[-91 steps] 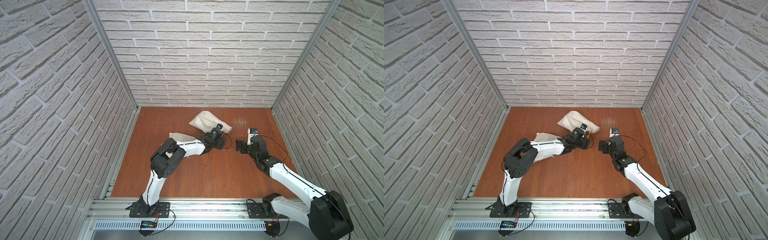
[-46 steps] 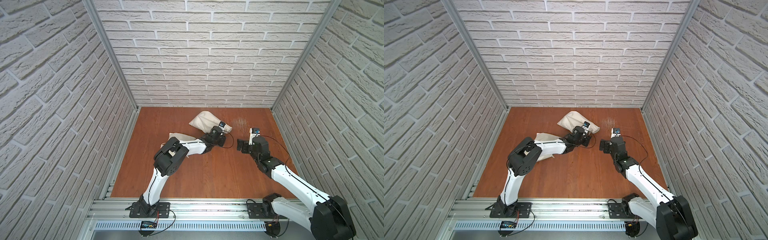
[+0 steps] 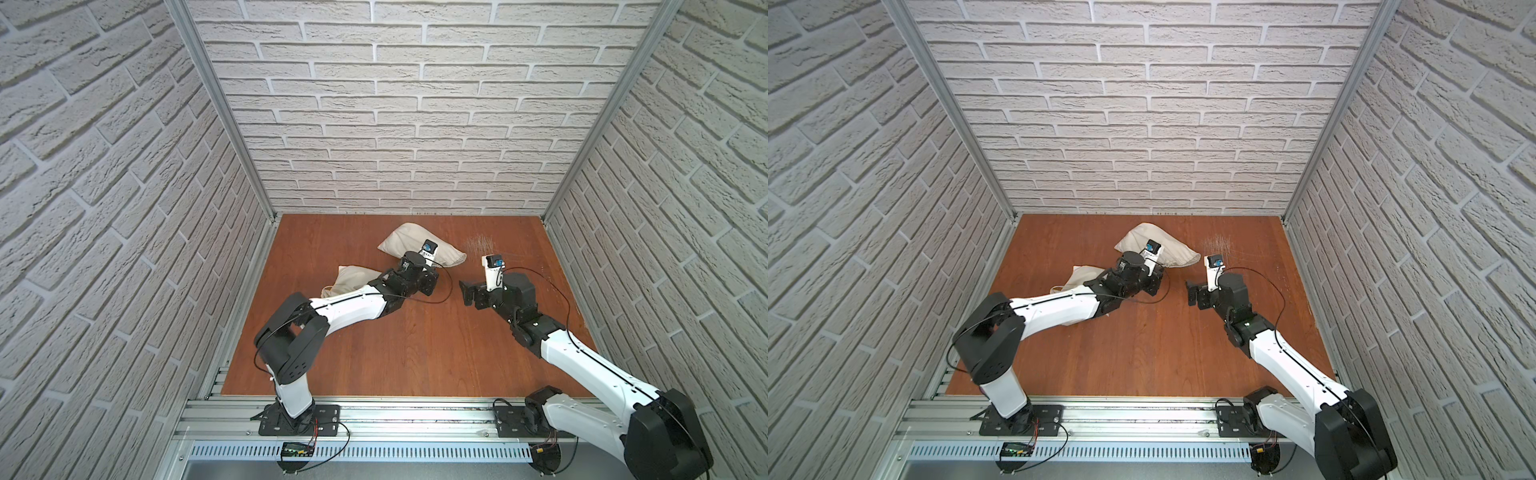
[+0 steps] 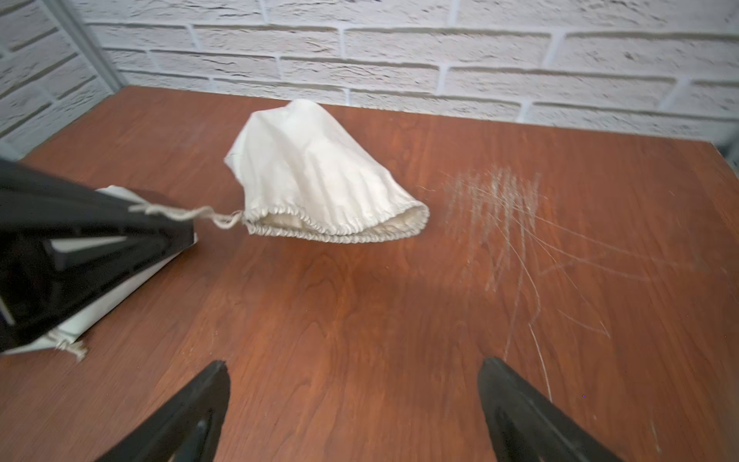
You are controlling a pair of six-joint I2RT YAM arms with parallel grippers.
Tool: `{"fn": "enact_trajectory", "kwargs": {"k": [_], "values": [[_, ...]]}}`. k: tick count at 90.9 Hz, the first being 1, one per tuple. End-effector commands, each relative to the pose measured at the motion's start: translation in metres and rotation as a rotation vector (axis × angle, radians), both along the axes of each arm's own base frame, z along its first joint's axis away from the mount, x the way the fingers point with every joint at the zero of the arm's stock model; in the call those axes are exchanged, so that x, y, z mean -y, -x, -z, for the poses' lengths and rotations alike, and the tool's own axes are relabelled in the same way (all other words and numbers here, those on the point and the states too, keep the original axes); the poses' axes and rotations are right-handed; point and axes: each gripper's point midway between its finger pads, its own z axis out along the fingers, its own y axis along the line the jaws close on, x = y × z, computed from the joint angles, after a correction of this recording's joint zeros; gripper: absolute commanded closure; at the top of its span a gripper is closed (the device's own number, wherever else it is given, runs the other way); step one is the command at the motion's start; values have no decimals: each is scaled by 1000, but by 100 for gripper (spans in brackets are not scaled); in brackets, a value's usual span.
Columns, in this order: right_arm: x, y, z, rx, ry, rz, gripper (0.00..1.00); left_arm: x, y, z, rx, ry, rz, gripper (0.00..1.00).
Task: Close the soil bag
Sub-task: Frap the soil bag at the center of the board.
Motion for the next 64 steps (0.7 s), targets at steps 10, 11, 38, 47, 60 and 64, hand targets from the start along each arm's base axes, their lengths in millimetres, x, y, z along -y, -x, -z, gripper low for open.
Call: {"fn": "enact_trajectory", "kwargs": {"k": [10,11,38,47,60,64], "values": [[-54,-4,-38,204,66,-237,0,-15,26,-18,-13,-22,29,100],[-56,-4,-39,210,67,-246,0,-15,27,-19,-13,-23,31,100],[-104,2,-59,354,57,-456,10,-33,56,-56,17,6,45,100],[-118,5,-66,387,57,-516,16,-41,62,-64,21,4,36,100],[-139,8,-81,425,50,-605,19,-52,69,-71,21,6,21,100],[-144,8,-84,426,50,-625,19,-54,71,-75,24,14,17,100]]}}
